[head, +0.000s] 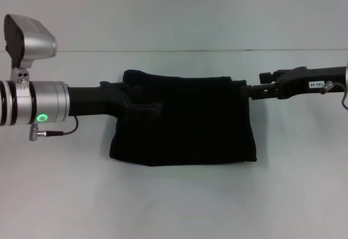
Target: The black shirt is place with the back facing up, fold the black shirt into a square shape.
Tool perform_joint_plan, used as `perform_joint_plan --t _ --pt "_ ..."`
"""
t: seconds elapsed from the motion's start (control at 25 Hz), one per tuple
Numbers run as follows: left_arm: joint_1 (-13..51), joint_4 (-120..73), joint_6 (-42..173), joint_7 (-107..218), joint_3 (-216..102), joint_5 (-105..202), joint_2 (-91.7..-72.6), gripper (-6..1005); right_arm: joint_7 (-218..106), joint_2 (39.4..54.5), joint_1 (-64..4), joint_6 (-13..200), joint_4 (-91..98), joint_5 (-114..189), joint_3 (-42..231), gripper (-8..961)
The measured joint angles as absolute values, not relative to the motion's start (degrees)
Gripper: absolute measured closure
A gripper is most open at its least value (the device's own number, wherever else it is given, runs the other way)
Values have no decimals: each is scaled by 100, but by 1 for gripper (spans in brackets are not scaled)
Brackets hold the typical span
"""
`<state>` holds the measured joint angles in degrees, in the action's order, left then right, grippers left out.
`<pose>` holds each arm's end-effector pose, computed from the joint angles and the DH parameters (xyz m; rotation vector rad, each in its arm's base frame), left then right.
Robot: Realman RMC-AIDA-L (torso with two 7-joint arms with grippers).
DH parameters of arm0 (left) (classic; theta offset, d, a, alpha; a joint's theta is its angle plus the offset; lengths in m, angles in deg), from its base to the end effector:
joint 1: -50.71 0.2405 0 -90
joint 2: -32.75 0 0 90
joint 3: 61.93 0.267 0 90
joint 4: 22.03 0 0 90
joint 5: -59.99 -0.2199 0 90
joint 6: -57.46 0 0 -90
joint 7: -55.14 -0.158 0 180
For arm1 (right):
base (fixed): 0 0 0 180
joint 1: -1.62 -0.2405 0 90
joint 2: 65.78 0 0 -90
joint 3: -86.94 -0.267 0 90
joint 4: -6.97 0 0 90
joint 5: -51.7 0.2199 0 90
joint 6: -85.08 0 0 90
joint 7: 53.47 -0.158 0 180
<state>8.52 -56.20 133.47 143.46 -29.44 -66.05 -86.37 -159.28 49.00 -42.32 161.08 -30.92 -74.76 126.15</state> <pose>-0.2456 0.4148 -0.0244 -2.6274 -0.7451 -0.5097 0.2368 0.4369 0.0099 -2.5813 0.9456 0.4171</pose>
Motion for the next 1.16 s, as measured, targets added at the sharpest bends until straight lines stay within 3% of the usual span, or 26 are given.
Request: perform_joint_plan --t 1.16 --pt "858 -5620 13322 14390 -2949 -6606 -8634 175 -15929 4900 -4212 16120 -3074 -7477 12623 38"
